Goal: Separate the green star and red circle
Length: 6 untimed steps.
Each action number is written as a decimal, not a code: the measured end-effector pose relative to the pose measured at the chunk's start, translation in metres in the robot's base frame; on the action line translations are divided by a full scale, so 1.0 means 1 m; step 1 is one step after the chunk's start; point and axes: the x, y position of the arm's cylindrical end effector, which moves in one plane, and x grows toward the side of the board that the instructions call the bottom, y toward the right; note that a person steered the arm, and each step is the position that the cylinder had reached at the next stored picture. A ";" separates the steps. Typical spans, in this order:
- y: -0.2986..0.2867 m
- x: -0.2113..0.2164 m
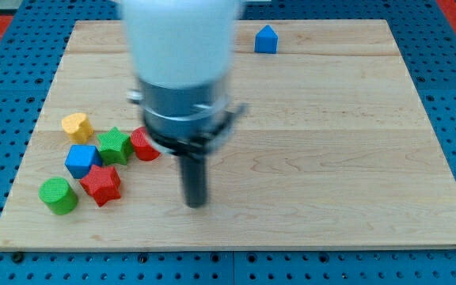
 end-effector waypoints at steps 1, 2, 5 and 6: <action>-0.019 -0.056; -0.037 -0.078; -0.128 -0.135; -0.083 -0.170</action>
